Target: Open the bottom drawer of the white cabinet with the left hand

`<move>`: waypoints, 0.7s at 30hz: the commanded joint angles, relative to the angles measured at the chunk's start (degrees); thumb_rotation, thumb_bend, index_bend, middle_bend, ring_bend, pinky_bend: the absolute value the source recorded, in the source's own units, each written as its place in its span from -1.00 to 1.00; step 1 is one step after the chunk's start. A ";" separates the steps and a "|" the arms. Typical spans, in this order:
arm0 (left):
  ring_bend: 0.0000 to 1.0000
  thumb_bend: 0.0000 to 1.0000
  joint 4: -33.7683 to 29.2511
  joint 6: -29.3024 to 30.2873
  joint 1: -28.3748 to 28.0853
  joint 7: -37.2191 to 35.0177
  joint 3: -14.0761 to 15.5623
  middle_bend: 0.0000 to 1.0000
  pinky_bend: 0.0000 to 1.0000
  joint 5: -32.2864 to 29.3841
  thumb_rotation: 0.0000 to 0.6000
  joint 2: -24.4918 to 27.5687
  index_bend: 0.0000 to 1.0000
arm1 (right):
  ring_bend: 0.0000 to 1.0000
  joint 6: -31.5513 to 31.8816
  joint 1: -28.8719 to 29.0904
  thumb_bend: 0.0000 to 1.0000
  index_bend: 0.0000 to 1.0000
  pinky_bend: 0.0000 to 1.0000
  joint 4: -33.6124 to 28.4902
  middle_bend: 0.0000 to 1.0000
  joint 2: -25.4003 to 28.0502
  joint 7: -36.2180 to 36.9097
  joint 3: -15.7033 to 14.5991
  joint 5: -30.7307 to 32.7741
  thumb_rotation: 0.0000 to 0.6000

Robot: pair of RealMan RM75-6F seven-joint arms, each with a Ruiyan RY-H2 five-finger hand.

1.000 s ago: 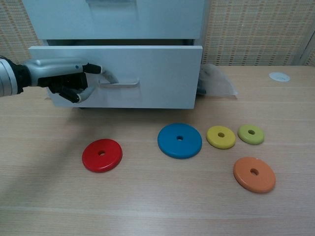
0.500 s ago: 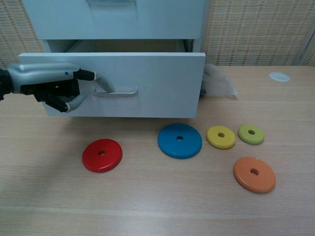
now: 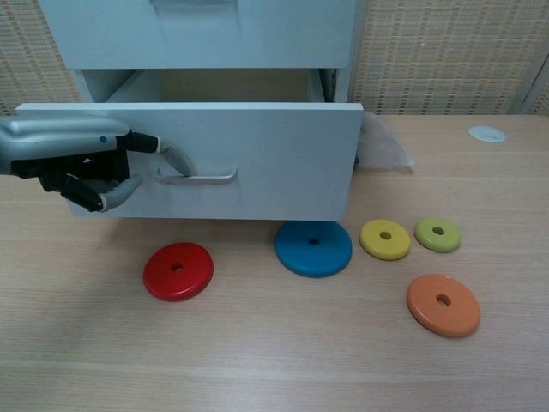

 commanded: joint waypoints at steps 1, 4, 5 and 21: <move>0.98 0.36 -0.73 0.36 0.34 0.25 0.46 0.89 1.00 0.65 1.00 0.45 -0.59 | -0.43 0.03 -0.01 -0.45 -0.25 -0.42 0.05 -0.24 -0.03 0.04 0.00 -0.03 1.00; 0.98 0.36 -1.52 0.39 0.54 0.58 0.84 0.89 1.00 1.07 1.00 0.83 -0.59 | -0.43 0.12 -0.05 -0.45 -0.25 -0.42 0.07 -0.24 -0.02 0.09 0.02 -0.06 1.00; 0.98 0.36 -1.73 0.41 0.62 0.68 0.96 0.89 1.00 1.19 1.00 0.92 -0.59 | -0.43 0.17 -0.08 -0.45 -0.25 -0.42 0.09 -0.24 -0.03 0.11 0.02 -0.06 1.00; 0.98 0.36 -6.12 1.76 2.03 0.63 3.44 0.89 1.00 5.15 1.00 3.59 -0.59 | -0.43 0.58 -0.37 -0.45 -0.25 -0.42 0.26 -0.24 -0.04 0.31 -0.01 -0.18 1.00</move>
